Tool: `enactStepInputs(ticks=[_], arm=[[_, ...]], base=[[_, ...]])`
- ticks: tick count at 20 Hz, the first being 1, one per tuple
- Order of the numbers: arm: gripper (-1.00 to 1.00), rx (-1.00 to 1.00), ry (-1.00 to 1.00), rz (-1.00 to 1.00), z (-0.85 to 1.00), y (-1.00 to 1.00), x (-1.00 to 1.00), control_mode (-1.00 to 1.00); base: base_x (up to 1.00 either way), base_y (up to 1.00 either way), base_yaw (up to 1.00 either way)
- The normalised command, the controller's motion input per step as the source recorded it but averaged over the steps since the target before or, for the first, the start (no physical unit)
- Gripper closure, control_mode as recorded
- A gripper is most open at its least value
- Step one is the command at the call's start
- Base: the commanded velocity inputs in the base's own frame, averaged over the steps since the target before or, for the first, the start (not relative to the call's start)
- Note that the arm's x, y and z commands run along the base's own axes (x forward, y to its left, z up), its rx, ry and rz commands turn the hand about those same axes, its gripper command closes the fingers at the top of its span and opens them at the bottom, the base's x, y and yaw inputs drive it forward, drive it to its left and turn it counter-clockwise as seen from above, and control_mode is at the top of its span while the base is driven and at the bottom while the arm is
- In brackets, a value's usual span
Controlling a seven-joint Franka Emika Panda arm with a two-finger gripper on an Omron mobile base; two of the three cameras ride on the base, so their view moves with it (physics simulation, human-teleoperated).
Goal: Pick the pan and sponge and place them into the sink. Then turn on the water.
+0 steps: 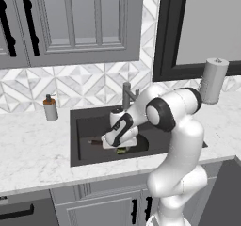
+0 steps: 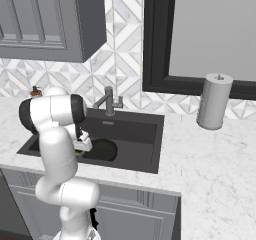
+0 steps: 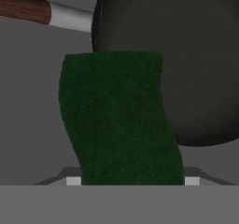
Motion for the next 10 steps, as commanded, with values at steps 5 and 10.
enactStepInputs(ticks=[5,10], arm=[[1.00,0.00,0.00,0.00,-0.29,0.00,0.02,-1.00],[1.00,0.00,0.00,0.00,-0.23,0.00,0.00,-1.00]], base=[[0.00,0.00,0.00],[0.00,0.00,0.00]])
